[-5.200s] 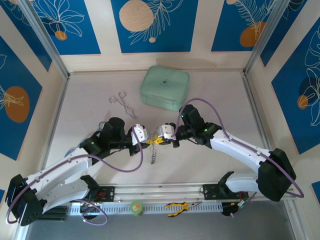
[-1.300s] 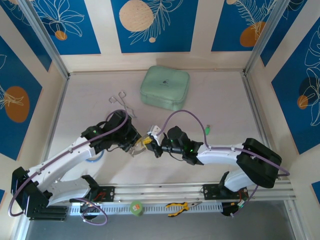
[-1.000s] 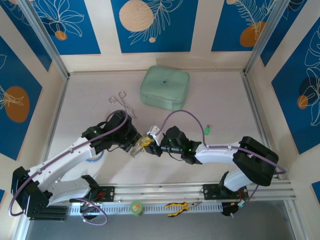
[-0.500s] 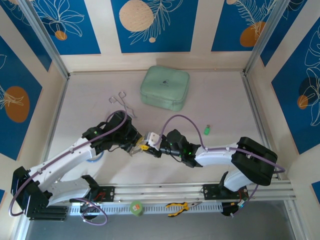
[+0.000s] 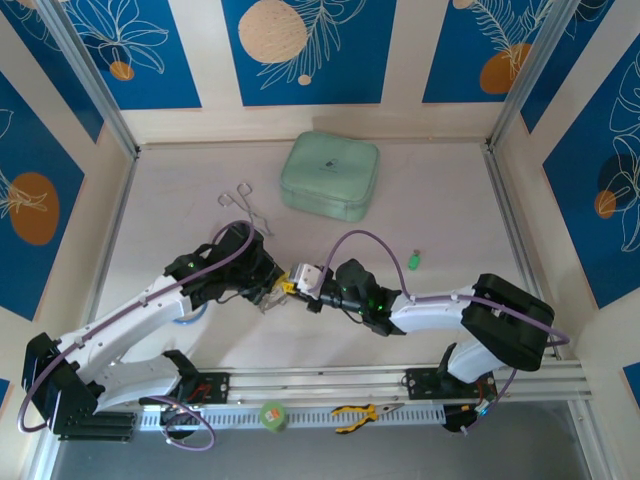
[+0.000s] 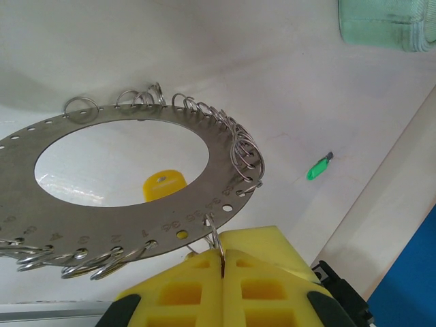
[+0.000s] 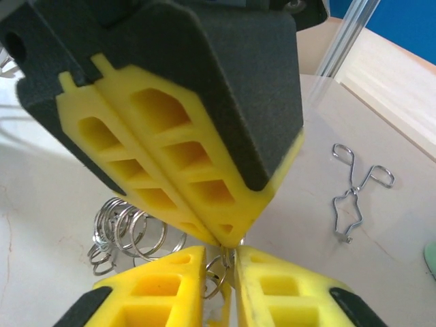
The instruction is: Put the keys on the keyring
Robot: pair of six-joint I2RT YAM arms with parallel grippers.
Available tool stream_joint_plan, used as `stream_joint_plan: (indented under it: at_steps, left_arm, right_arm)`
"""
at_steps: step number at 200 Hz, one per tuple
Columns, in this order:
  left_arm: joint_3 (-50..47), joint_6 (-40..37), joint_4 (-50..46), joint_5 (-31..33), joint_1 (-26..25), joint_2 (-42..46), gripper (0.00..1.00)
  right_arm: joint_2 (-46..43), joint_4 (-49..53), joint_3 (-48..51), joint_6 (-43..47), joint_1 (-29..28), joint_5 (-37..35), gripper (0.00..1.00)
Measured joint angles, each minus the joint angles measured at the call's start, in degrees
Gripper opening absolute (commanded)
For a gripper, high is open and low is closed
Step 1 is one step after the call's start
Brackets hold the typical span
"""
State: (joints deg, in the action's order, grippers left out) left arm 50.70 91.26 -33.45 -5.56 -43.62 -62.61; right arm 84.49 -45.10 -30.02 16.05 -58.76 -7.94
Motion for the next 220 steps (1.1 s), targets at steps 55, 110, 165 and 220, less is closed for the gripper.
stream_joint_plan:
  at_steps: [55,110,165,220]
  left_arm:
    - [-0.55,0.24,0.57,0.72,0.00,0.46,0.48]
    - [-1.55,-21.44,0.31,17.38,0.13,9.99,0.66]
    - [-2.69,-74.99,7.91,20.33,0.22,14.73,0.51]
    - [-11.32,-113.68,13.40,2.75,0.22,16.28,0.36]
  right_arm:
    - [1.20,-0.66,-0.31,-0.22,-0.09,-1.09,0.00]
    - [-4.72,10.01,-0.72,0.15,4.76,5.81,0.00]
    - [-12.00,33.22,-7.87,4.83,12.33,19.89,0.00]
    - [-14.10,49.40,-15.19,12.70,15.72,27.02,0.00]
